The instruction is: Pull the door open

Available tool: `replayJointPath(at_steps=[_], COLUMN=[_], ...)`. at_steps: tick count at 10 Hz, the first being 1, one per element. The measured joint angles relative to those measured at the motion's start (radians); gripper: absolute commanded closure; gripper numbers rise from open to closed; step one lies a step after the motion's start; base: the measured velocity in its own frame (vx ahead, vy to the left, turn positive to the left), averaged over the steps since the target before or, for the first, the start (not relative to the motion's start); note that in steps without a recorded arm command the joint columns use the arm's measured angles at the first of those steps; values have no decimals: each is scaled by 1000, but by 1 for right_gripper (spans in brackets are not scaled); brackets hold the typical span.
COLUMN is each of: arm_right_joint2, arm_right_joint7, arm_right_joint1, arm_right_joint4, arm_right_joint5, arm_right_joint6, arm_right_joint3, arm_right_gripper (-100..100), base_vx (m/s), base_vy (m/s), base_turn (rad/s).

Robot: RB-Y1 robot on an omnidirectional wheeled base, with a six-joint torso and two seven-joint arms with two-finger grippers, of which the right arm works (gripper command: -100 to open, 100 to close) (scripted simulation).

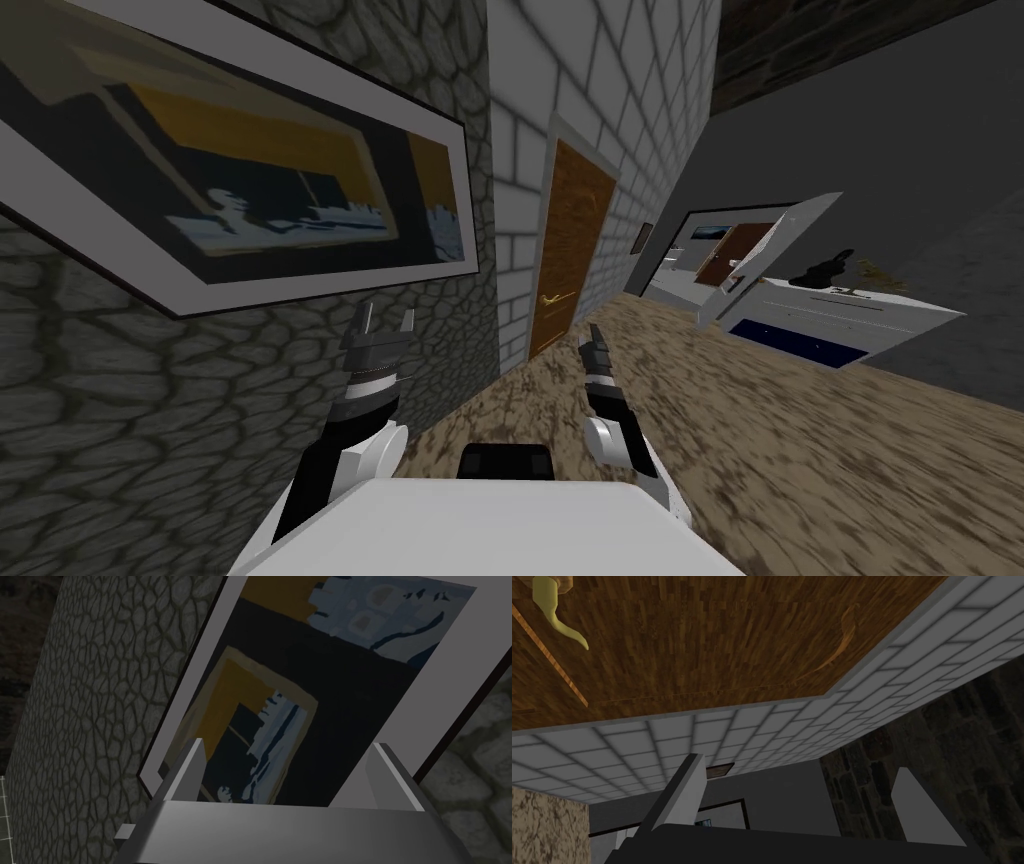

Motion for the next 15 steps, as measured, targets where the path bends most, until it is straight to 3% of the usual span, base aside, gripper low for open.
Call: replayJointPath(at_steps=[8, 15], arm_right_joint2=[-58, -106], arm_right_joint7=[-4, -5], arm_right_joint1=[-79, -168], arm_right_joint4=[206, 400], arm_right_joint5=[-54, -106], arm_right_joint6=[-45, -76], arm_right_joint3=[31, 54], arm_right_gripper=[-100, -100], base_vx=[58, 40], base_vy=[-127, -131], base_turn=[195, 182])
